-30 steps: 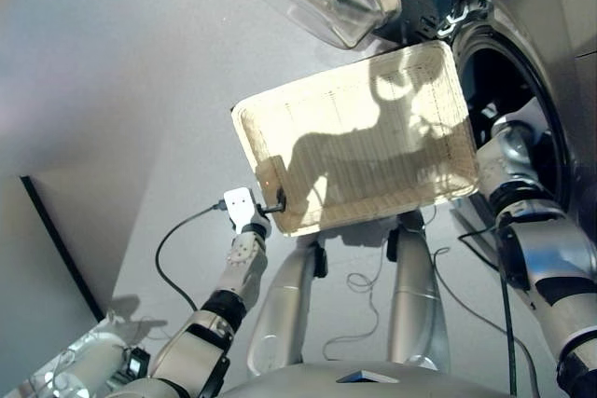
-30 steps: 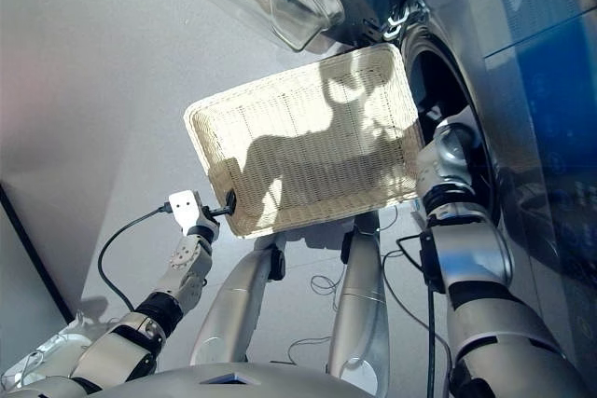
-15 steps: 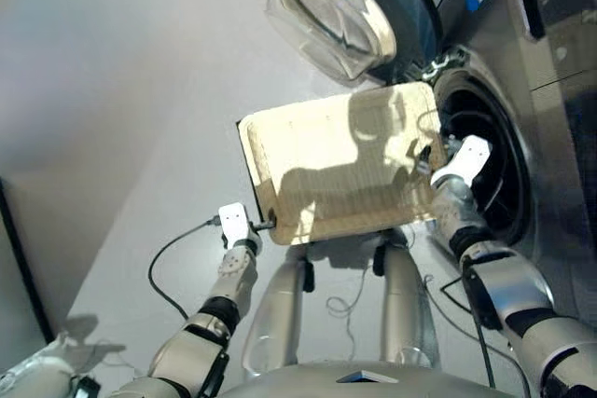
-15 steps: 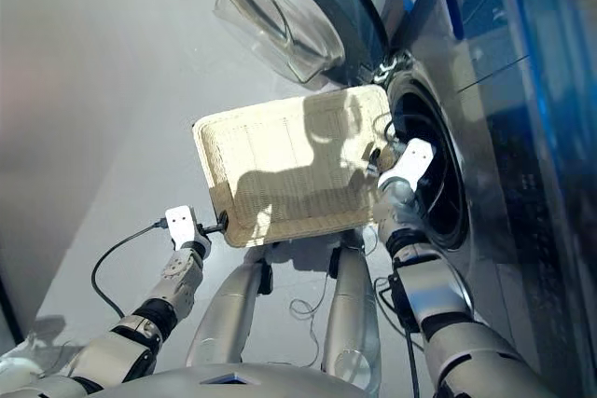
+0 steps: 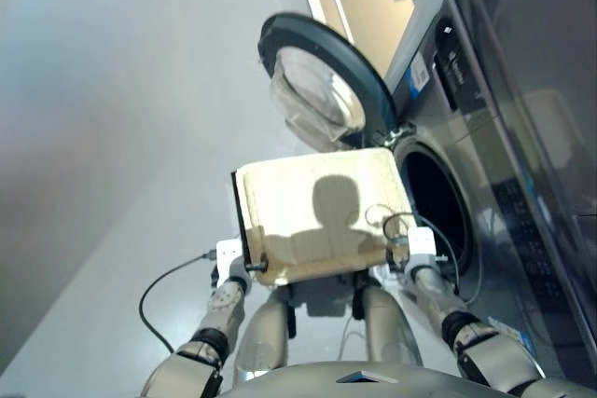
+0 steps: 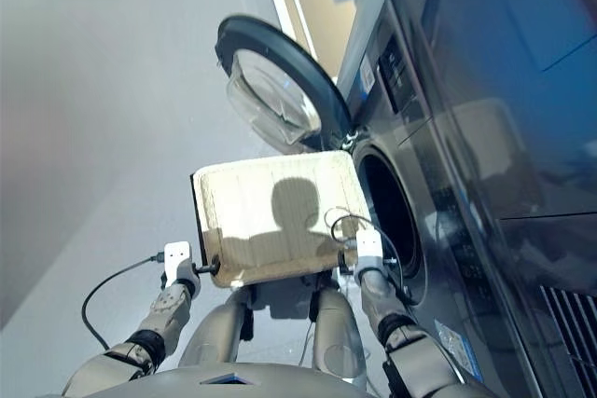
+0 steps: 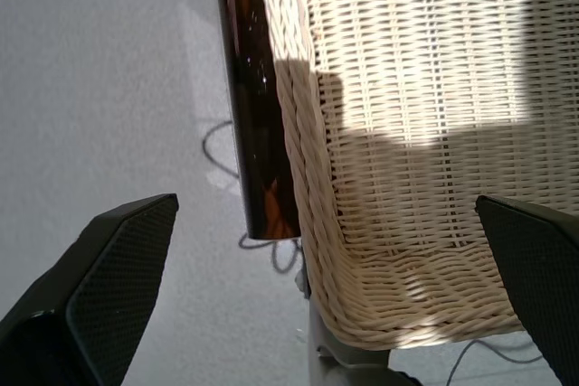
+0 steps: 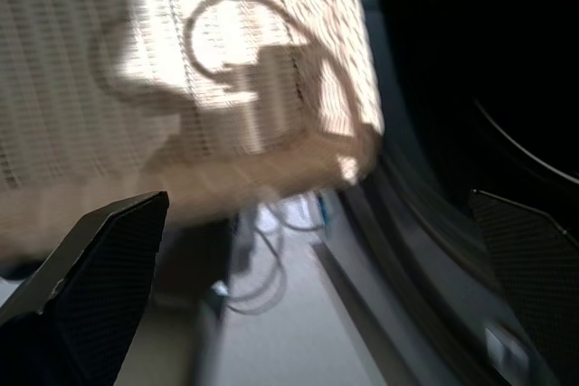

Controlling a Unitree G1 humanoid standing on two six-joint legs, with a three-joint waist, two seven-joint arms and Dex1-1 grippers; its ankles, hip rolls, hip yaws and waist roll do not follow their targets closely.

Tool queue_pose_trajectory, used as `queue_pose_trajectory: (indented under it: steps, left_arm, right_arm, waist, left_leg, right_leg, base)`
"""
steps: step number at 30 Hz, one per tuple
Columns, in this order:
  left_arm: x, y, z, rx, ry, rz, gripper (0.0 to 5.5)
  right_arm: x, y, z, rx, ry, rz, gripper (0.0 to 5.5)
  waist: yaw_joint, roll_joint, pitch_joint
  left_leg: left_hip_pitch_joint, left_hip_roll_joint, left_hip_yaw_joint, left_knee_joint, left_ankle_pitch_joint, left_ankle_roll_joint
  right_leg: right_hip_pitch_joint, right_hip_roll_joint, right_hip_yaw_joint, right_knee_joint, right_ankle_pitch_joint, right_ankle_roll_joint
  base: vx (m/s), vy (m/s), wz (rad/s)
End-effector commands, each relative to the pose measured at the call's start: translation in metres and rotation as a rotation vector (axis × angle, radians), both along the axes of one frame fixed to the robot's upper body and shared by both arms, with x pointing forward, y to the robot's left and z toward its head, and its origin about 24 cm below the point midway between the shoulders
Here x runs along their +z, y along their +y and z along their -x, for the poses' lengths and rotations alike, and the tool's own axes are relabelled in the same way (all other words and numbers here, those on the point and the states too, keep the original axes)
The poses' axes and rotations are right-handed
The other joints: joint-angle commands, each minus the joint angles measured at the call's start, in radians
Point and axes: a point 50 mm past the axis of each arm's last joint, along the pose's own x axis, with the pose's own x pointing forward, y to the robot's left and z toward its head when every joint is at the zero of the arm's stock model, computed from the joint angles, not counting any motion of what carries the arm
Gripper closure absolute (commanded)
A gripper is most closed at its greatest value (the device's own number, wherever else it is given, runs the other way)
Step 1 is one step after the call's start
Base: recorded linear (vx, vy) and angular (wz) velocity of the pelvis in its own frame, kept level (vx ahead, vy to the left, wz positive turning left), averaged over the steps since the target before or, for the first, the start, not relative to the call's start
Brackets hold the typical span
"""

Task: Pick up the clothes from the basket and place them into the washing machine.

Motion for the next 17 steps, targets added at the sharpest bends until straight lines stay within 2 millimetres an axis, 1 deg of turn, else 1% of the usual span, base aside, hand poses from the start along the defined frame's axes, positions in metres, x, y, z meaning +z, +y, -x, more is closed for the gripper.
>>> queue_pose_trajectory:
  steps: [1, 2, 3, 4, 6, 9, 12, 14, 17]
  left_arm:
    - [0.001, 0.018, 0.000, -0.009, 0.005, -0.052, 0.00]
    - [-0.001, 0.020, 0.005, -0.003, 0.022, -0.055, 0.00]
    - [-0.005, 0.021, 0.013, 0.002, 0.053, -0.052, 0.00]
    - [-0.005, 0.021, 0.014, 0.002, 0.053, -0.052, 0.00]
    - [-0.009, 0.019, 0.021, -0.012, 0.084, -0.052, 0.00]
    - [-0.012, 0.018, 0.029, -0.022, 0.107, -0.049, 0.00]
    - [-0.015, 0.012, 0.034, -0.040, 0.120, -0.042, 0.00]
    - [-0.015, 0.007, 0.034, -0.061, 0.122, -0.037, 0.00]
    - [-0.016, 0.005, 0.035, -0.083, 0.129, -0.036, 0.00]
  right_arm:
    - [0.000, 0.005, -0.001, 0.043, -0.003, -0.007, 0.00]
    - [-0.002, 0.003, 0.004, 0.028, 0.011, -0.012, 0.00]
    - [-0.007, 0.001, 0.013, 0.000, 0.038, -0.022, 0.00]
    - [-0.007, 0.001, 0.013, 0.000, 0.039, -0.022, 0.00]
    - [-0.011, 0.001, 0.021, -0.005, 0.068, -0.028, 0.00]
    - [-0.014, 0.002, 0.030, -0.001, 0.097, -0.031, 0.00]
    - [-0.019, 0.002, 0.039, -0.019, 0.132, -0.038, 0.00]
    - [-0.021, 0.003, 0.045, -0.022, 0.153, -0.038, 0.00]
    - [-0.023, 0.004, 0.048, -0.010, 0.166, -0.038, 0.00]
  waist:
    - [-0.012, -0.015, -0.023]
    - [-0.012, -0.015, -0.032]
    - [-0.013, -0.014, -0.050]
    - [-0.013, -0.014, -0.049]
    - [-0.012, -0.014, -0.068]
    - [-0.011, -0.015, -0.090]
    - [-0.009, -0.015, -0.108]
    - [-0.009, -0.014, -0.121]
    - [-0.008, -0.015, -0.130]
  left_leg:
    - [0.061, -0.019, 0.052, 0.037, -0.051, -0.045]
    - [0.079, -0.017, 0.054, 0.027, -0.050, -0.044]
    - [0.105, -0.018, 0.058, 0.017, -0.049, -0.043]
    - [0.107, -0.018, 0.058, 0.016, -0.049, -0.043]
    - [0.132, -0.017, 0.062, 0.006, -0.048, -0.043]
    - [0.162, -0.019, 0.061, 0.006, -0.056, -0.040]
    - [0.193, -0.017, 0.060, 0.004, -0.062, -0.039]
    - [0.210, -0.015, 0.058, 0.001, -0.064, -0.039]
    - [0.220, -0.014, 0.057, 0.001, -0.067, -0.039]
  right_leg:
    - [0.096, -0.012, 0.014, -0.054, -0.020, 0.096]
    - [0.107, -0.011, 0.015, -0.059, -0.019, 0.098]
    - [0.130, -0.007, 0.013, -0.064, -0.021, 0.100]
    - [0.132, -0.007, 0.013, -0.064, -0.020, 0.100]
    - [0.157, -0.007, 0.012, -0.067, -0.024, 0.101]
    - [0.190, -0.003, 0.012, -0.068, -0.032, 0.101]
    - [0.224, 0.000, 0.006, -0.072, -0.043, 0.099]
    - [0.247, 0.001, 0.003, -0.077, -0.048, 0.099]
    - [0.257, 0.000, -0.001, -0.079, -0.052, 0.100]
  base:
    - [0.000, 0.000, 0.000]
    - [0.052, 0.014, 0.018]
    - [0.000, 0.000, 0.000]
    - [0.000, 0.000, 0.000]
    - [0.000, 0.000, 0.000]
    - [0.038, 0.002, -0.021]
    - [0.059, -0.001, -0.013]
    - [0.000, 0.000, 0.000]
    - [0.000, 0.000, 0.000]
